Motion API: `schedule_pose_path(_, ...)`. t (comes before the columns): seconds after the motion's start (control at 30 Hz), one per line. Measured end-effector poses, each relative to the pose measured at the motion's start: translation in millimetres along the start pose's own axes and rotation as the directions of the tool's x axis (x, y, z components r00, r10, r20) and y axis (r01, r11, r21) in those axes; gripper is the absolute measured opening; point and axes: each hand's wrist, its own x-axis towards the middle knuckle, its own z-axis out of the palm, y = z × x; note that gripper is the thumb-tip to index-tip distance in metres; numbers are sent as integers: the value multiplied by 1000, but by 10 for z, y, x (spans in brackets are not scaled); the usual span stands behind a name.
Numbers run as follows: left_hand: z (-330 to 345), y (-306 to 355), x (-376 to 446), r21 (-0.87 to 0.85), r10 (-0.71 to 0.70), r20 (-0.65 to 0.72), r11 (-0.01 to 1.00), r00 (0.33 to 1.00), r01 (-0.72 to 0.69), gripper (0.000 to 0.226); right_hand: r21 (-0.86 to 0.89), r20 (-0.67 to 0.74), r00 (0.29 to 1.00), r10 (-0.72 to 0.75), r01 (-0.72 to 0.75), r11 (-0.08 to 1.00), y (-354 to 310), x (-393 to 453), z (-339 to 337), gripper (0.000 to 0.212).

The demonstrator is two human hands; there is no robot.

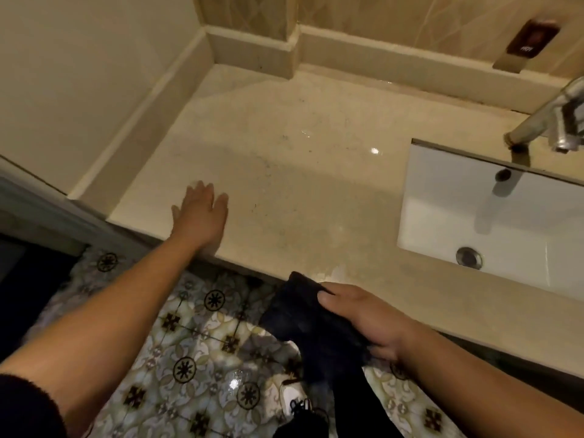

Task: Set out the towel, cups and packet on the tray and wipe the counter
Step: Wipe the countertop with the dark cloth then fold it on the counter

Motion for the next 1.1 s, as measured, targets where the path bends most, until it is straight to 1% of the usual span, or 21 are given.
schedule_pose_path(0.07,-20,251,-484,-192,136,109,975,985,-113,54,154,17,999,-35,32,988,-115,-142,56,35)
schedule_pose_path(0.13,-147,480,-952,-422,219,229,900,948,-106,46,156,26,993,-114,109,982,-290,-282,154,38)
schedule_pose_path(0.2,-343,681,-1335,-515,313,240,843,919,-152,43,3,-19,976,-218,218,976,-488,-434,268,37)
schedule_pose_path(0.23,-454,781,-1484,-526,366,231,826,902,-201,48,-152,-56,956,-290,278,948,-586,-520,336,35)
schedule_pose_path(0.27,-563,877,-1611,-535,405,223,811,887,-235,54,-321,-69,925,-373,333,887,-683,-615,414,33)
schedule_pose_path(0.33,-776,1056,-1766,-529,425,193,804,884,-271,64,-577,-2,862,-507,413,704,-849,-791,537,30)
schedule_pose_path(0.43,-1025,1306,-1858,-507,411,166,815,897,-280,70,-809,154,767,-623,460,365,-986,-937,576,30)
schedule_pose_path(0.5,-1115,1440,-1885,-512,411,207,819,888,-260,67,-875,224,702,-676,451,178,-1028,-981,552,37)
schedule_pose_path(0.57,-1133,1542,-1883,-559,447,234,788,863,-256,48,-908,278,642,-715,418,22,-1068,-1015,528,43)
schedule_pose_path(0.63,-1098,1615,-1850,-608,472,231,753,851,-253,36,-907,376,543,-751,379,-181,-1095,-1023,475,43)
schedule_pose_path(0.67,-1071,1640,-1830,-643,474,225,728,852,-236,29,-900,409,495,-767,356,-250,-1092,-1024,451,44)
schedule_pose_path(0.7,-1044,1673,-1812,-686,476,218,696,852,-213,23,-899,416,458,-786,337,-280,-1083,-1025,423,46)
schedule_pose_path(0.73,-1019,1709,-1801,-727,484,202,657,851,-201,20,-904,400,429,-810,329,-273,-1076,-1026,386,49)
schedule_pose_path(0.77,-996,1753,-1786,-756,496,177,622,850,-205,20,-915,356,416,-837,338,-221,-1075,-1026,338,54)
schedule_pose_path(0.8,-976,1794,-1767,-769,506,147,598,850,-224,19,-926,273,437,-857,361,-111,-1082,-1034,291,62)
schedule_pose_path(0.83,-962,1839,-1747,-771,516,108,584,850,-256,14,-924,156,502,-851,378,54,-1112,-1054,253,71)
schedule_pose_path(0.9,-950,1926,-1693,-759,539,47,567,841,-321,7,-825,-57,711,-701,363,434,-1219,-1082,112,88)
schedule_pose_path(0.93,-947,1957,-1659,-736,554,29,575,832,-357,9,-772,-82,789,-609,337,540,-1282,-1083,22,90)
schedule_pose_path(0.97,-941,1984,-1619,-701,569,18,594,822,-395,11,-754,-63,838,-542,316,576,-1355,-1085,-71,85)
schedule_pose_path(1.0,-936,2003,-1580,-670,580,12,609,814,-424,10,-760,-22,865,-501,311,570,-1433,-1090,-160,73)
schedule_pose_path(1.1,-931,2050,-1478,-658,593,14,612,805,-439,7,-808,71,882,-466,325,492,-1673,-1099,-355,19)
